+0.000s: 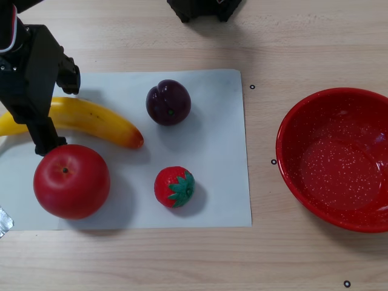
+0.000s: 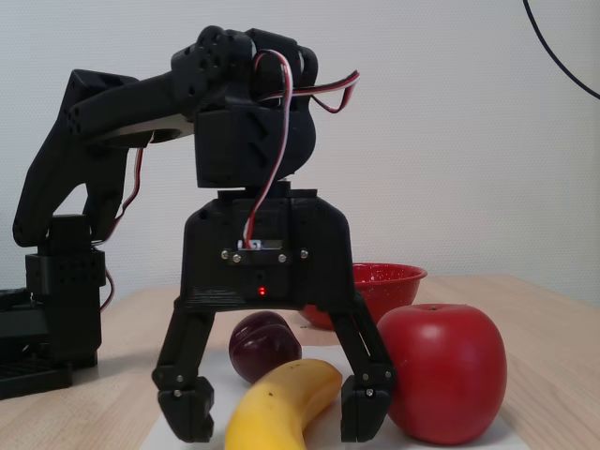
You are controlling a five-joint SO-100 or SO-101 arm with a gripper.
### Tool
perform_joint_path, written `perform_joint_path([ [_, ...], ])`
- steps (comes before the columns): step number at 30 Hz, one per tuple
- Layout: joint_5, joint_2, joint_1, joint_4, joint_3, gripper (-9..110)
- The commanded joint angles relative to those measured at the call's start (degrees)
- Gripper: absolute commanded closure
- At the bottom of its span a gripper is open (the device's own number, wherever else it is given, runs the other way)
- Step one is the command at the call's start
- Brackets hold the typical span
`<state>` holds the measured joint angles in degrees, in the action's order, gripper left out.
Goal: Grasp the banana and put it in the red bowl.
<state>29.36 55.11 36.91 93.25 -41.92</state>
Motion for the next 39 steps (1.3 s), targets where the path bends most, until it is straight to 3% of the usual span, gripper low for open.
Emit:
perform_joint_path([
  [1,0.44,3.69,-0.97,1.14,5.63,60],
  [9,0.53,3.6,-1.23,1.76,5.63,80],
  [13,0.79,3.78,-0.97,2.37,5.63,101],
  [39,1.93,20.21,1.49,12.48,3.08,101],
])
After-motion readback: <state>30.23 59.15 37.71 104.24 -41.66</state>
